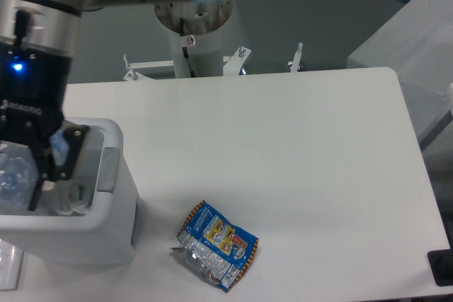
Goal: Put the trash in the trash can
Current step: 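Lower the bottle into the bin and open the gripper, then move the gripper back over the blue-and-yellow snack wrapper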
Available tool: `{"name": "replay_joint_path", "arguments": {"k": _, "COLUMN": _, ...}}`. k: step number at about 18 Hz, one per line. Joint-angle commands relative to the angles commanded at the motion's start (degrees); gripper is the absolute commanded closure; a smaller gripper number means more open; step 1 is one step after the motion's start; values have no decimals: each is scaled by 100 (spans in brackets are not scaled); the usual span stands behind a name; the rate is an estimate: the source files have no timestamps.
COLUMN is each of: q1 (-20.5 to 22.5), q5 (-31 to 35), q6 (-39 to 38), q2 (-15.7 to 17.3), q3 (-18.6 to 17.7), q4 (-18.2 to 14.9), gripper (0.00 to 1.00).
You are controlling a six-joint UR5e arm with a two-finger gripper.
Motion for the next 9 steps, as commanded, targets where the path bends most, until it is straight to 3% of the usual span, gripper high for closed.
{"name": "replay_joint_path", "arguments": {"k": 6, "q1": -62, "q5": 18, "q6": 9, "q2": 17, "q3": -379, "q4": 9, "gripper": 20}}
{"name": "replay_joint_path", "arguments": {"k": 9, "q1": -62, "q5": 26, "q6": 9, "q2": 44, "q3": -441, "q4": 0, "gripper": 7}}
